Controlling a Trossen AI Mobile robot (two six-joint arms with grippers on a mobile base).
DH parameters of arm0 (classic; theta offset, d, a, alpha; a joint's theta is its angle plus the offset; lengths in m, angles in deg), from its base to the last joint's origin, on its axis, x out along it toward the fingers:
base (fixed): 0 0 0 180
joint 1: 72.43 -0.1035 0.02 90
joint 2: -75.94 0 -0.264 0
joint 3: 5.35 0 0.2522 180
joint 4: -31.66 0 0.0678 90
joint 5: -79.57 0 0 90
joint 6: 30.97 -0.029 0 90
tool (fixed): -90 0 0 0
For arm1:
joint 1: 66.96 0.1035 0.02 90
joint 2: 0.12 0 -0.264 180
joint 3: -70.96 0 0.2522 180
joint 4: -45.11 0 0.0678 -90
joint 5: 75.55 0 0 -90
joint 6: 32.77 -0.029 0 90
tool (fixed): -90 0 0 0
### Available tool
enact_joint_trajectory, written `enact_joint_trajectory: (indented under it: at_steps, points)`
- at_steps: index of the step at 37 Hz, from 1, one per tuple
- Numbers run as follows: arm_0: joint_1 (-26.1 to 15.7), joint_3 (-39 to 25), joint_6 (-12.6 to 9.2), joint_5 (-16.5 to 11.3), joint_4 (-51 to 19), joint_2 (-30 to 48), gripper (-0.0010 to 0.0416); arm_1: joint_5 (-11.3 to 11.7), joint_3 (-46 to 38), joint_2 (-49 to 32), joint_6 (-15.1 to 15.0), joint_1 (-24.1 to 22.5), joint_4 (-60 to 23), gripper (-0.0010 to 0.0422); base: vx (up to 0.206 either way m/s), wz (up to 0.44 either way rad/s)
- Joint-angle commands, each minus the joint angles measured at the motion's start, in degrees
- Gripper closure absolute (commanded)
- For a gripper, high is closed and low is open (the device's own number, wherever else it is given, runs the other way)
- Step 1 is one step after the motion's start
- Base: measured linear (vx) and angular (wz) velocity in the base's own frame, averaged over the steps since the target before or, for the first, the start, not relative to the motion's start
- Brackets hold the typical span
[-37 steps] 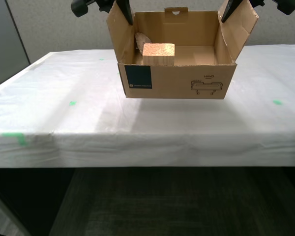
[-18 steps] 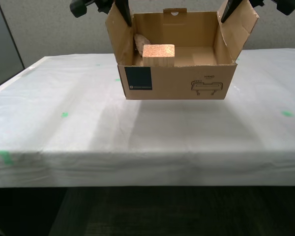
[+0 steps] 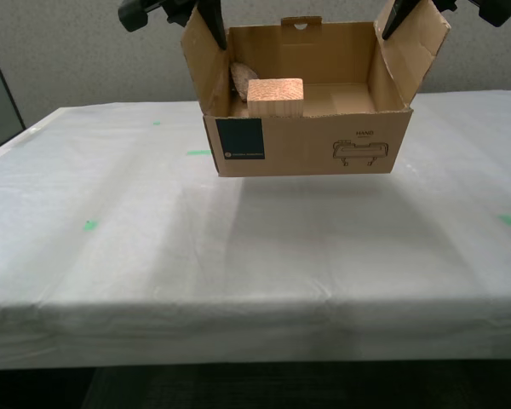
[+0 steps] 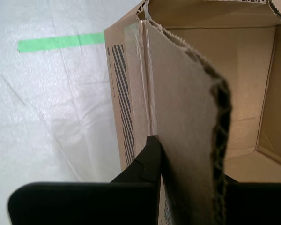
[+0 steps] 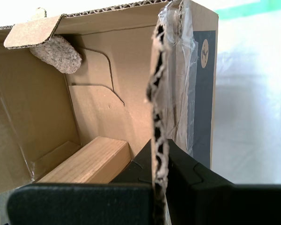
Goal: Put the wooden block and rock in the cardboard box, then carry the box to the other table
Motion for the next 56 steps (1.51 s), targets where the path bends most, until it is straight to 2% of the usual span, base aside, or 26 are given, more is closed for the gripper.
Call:
enact_joint_trajectory:
  at_steps: [1,10,22,28,37,43,48,56]
  points:
    - [-0.3,-0.1,-0.5,-2.4,0.8,0.0,0.0407,-2.8,-0.2,0.1,-0.3,-0.3,0.5,0.0413,0.147,0.027]
    - [-0.3,-0.1,-0.5,-2.4,-1.3,-0.1,0.0407,-2.8,-0.2,0.1,-0.2,-0.2,0.5,0.0413,0.15,-0.005]
    - [0.0,-0.1,-0.7,-1.9,-1.7,1.6,0.0407,-2.8,-0.2,0.1,3.6,-0.2,0.0,0.0413,0.146,0.004]
    - [0.0,-0.1,-0.4,-0.4,-1.7,3.6,0.0407,-2.7,-0.2,0.1,4.2,-0.2,-0.5,0.0413,0.128,0.0]
    - [0.0,-0.1,-0.4,-0.4,-1.6,3.7,0.0407,-2.7,1.2,0.1,4.7,-0.2,-2.1,0.0413,0.089,0.007]
    - [0.0,-0.1,-0.4,-0.4,-1.4,4.7,0.0407,-2.6,5.4,0.1,4.9,0.2,1.2,0.0413,0.014,0.002]
    - [0.0,-0.1,-0.4,1.3,-1.1,7.4,0.0407,-2.6,9.1,-0.4,5.9,0.8,5.5,0.0413,-0.009,-0.002]
    - [0.0,-0.1,0.1,2.0,0.5,9.4,0.0407,-2.4,9.5,-4.2,3.5,1.0,5.5,0.0413,-0.005,-0.003]
